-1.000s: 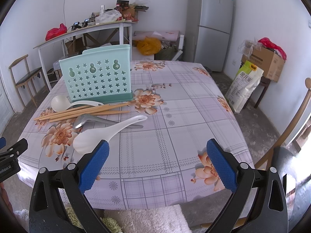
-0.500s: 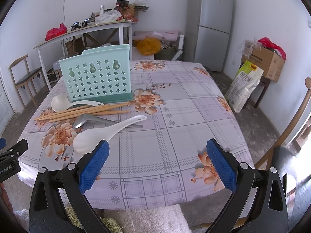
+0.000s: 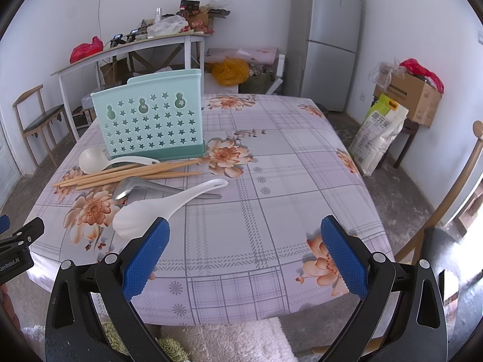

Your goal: Organize utensils

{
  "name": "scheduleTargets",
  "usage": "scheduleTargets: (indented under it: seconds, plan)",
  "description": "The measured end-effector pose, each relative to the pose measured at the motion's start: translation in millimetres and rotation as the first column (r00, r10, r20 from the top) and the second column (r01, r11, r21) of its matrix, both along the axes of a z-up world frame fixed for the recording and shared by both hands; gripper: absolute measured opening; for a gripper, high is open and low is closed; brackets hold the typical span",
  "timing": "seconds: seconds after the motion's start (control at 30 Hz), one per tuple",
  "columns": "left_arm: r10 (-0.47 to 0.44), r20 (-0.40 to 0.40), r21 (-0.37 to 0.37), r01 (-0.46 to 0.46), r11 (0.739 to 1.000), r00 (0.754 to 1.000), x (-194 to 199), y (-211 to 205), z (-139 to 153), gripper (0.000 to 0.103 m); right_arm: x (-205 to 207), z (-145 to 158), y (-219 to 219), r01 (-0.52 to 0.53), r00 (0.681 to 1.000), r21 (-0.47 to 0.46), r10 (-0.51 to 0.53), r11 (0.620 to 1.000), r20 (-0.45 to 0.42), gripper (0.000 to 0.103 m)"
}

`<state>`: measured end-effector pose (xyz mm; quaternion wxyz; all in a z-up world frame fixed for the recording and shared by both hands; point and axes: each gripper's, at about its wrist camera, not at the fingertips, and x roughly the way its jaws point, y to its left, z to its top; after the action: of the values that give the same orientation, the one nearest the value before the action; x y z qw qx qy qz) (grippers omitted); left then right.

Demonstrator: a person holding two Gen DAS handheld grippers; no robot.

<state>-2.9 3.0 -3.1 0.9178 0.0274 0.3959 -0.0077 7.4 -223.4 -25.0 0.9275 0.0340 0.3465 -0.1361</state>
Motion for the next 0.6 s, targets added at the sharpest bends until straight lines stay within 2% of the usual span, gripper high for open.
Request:
scheduleTargets:
  seconds: [0.17, 0.33, 0.53, 0.6]
  plan:
    - [-0.04, 0.008, -0.025, 0.04, 0.999, 0.999, 3, -5, 1, 0.097, 0, 0, -1, 0.004, 1.0, 0.001, -0.004, 1.0, -0.002, 0.096]
    - [-0.117, 0.003, -0.097, 0.117, 0.988, 0.993, 10, -7, 0, 0.097, 1, -2, -3, 0.012, 1.0, -0.001, -0.012, 1.0, -0.005, 0.096]
    - [-0.198, 0.057, -0.28, 0.206, 0.938, 0.979, 11, -5, 5, 0.097, 5, -7, -7, 0.025, 1.0, 0.004, -0.025, 1.0, -0.013, 0.096]
    - [-0.208, 0.052, -0.289, 0.214, 0.933, 0.977, 13, -9, 3, 0.097, 7, -9, -8, 0.028, 0.999, 0.011, -0.028, 1.0, -0.016, 0.096]
